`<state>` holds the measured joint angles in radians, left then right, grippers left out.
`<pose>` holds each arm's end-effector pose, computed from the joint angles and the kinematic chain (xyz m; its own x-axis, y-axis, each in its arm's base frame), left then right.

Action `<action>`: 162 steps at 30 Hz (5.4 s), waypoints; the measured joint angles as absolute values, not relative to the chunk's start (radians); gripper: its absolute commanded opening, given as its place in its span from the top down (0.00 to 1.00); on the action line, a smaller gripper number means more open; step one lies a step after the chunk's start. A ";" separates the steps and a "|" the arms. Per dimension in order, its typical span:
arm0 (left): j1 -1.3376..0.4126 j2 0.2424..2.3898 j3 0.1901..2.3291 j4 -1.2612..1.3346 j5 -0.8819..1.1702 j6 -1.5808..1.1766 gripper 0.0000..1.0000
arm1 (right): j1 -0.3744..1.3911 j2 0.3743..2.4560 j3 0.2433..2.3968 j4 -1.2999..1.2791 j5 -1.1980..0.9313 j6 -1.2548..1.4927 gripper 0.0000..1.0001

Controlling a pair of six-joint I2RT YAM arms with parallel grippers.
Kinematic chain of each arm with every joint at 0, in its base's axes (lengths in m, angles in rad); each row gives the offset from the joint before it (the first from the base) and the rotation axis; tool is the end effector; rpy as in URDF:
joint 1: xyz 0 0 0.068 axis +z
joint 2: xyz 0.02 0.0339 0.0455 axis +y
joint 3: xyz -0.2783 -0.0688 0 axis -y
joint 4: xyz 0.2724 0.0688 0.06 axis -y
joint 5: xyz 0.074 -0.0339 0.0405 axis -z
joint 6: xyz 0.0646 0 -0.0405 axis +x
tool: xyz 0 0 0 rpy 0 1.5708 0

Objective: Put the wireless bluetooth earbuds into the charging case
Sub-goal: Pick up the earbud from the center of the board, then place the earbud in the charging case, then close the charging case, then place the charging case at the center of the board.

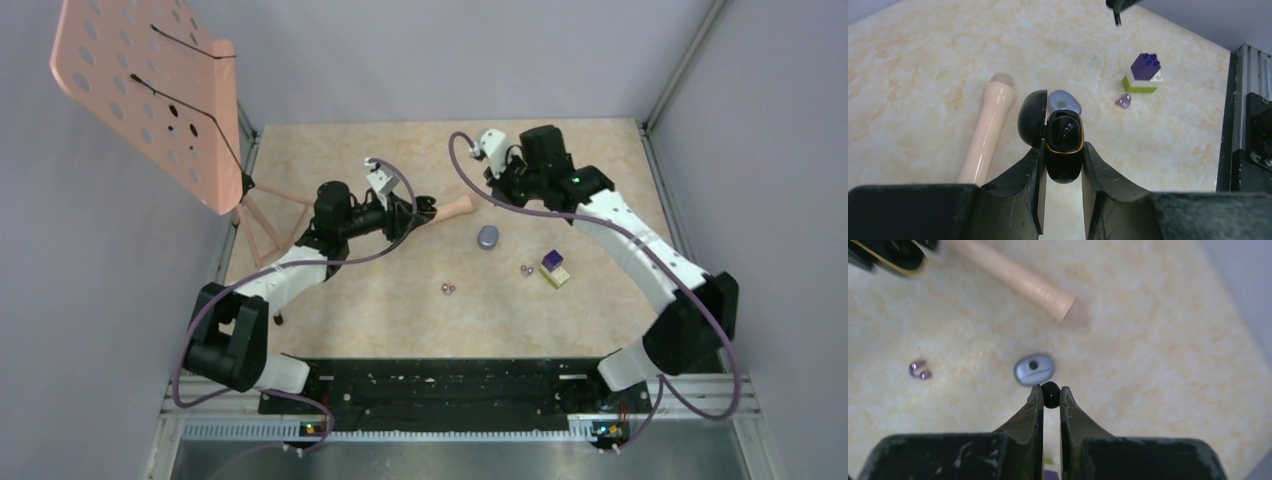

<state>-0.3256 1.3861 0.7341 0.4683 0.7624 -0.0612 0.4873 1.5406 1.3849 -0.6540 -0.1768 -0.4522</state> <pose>0.3083 -0.1512 0.2474 -0.2262 0.0297 -0.9736 0.8625 0.4707 -0.1861 0.3348 0.1903 0.3091 -0.3273 -0.6602 -0.6760 -0.7906 0.5832 -0.1868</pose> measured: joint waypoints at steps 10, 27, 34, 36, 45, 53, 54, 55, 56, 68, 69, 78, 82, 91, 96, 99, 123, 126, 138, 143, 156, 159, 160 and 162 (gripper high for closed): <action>-0.398 1.465 0.921 0.617 0.802 -0.179 1.00 | 0.655 1.258 1.313 -0.234 -0.113 -0.620 1.00; -0.398 1.464 0.935 0.793 0.850 -0.317 1.00 | 0.776 1.264 1.224 -0.066 -0.018 -0.765 1.00; -0.398 1.464 0.935 0.802 0.860 -0.317 1.00 | 0.779 1.287 1.224 -0.047 -0.015 -0.768 1.00; -0.398 1.464 0.935 0.802 0.860 -0.317 1.00 | 0.782 1.288 1.225 -0.045 -0.016 -0.769 1.00; -0.398 1.464 0.935 0.811 0.859 -0.317 1.00 | 0.790 1.288 1.224 -0.046 -0.022 -0.810 1.00; -0.398 1.464 0.935 0.811 0.859 -0.320 1.00 | 0.793 1.288 1.224 -0.057 -0.031 -0.840 1.00; -0.398 1.464 0.935 0.811 0.859 -0.320 1.00 | 0.794 1.290 1.224 -0.056 -0.030 -0.845 1.00; -0.398 1.464 0.935 0.810 0.859 -0.320 1.00 | 0.796 1.291 1.224 -0.056 -0.028 -0.848 1.00; -0.398 1.464 0.935 0.809 0.859 -0.320 1.00 | 0.797 1.292 1.224 -0.056 -0.027 -0.852 1.00; -0.398 1.464 0.932 0.808 0.851 -0.320 1.00 | 0.805 1.299 1.209 -0.062 -0.025 -0.951 0.86; -0.398 1.464 0.932 0.808 0.849 -0.320 1.00 | 0.806 1.299 1.209 -0.062 -0.025 -0.954 0.77; -0.398 1.464 0.921 0.793 0.848 -0.317 1.00 | 0.806 1.316 1.283 -0.171 -0.044 -0.920 0.43; -0.398 1.462 0.921 0.810 0.838 -0.315 1.00 | 0.808 1.317 1.331 -0.266 -0.066 -0.869 0.27; -0.398 1.463 0.921 0.810 0.854 -0.290 1.00 | 0.725 1.373 1.628 -0.603 -0.195 -0.702 0.08; -0.398 1.469 0.921 0.809 0.905 -0.250 1.00 | 0.588 1.512 1.938 -0.795 -0.378 -0.633 0.03; -0.398 1.475 0.921 0.806 0.931 -0.220 1.00 | 0.559 1.590 2.024 -0.882 -0.499 -0.626 0.03; -0.398 1.490 0.921 0.728 0.868 -0.210 1.00 | 0.559 1.718 1.958 -1.081 -0.657 -0.661 0.05; -0.395 1.500 0.921 0.704 0.862 -0.215 1.00 | 0.553 1.646 1.856 -1.031 -0.549 -0.645 0.05; -0.292 1.617 0.886 0.352 0.844 -0.219 0.99 | 0.295 1.388 1.281 -0.789 -0.418 -0.468 0.04; -0.248 1.726 0.965 0.113 0.830 -0.200 0.96 | 0.300 1.388 1.202 -0.710 -0.379 -0.392 0.04; -0.218 1.927 1.234 -0.399 0.693 -0.136 0.65 | 0.300 1.621 1.293 -0.619 -0.340 -0.398 0.09; -0.218 1.927 1.234 -0.420 0.672 -0.133 0.49 | 0.300 1.691 1.332 -0.608 -0.294 -0.329 0.09; -0.218 1.927 1.234 -0.424 0.666 -0.132 0.45 | 0.300 1.708 1.338 -0.601 -0.277 -0.296 0.10; -0.218 1.927 1.234 -0.429 0.655 -0.130 0.32 | 0.300 1.729 1.342 -0.592 -0.252 -0.245 0.13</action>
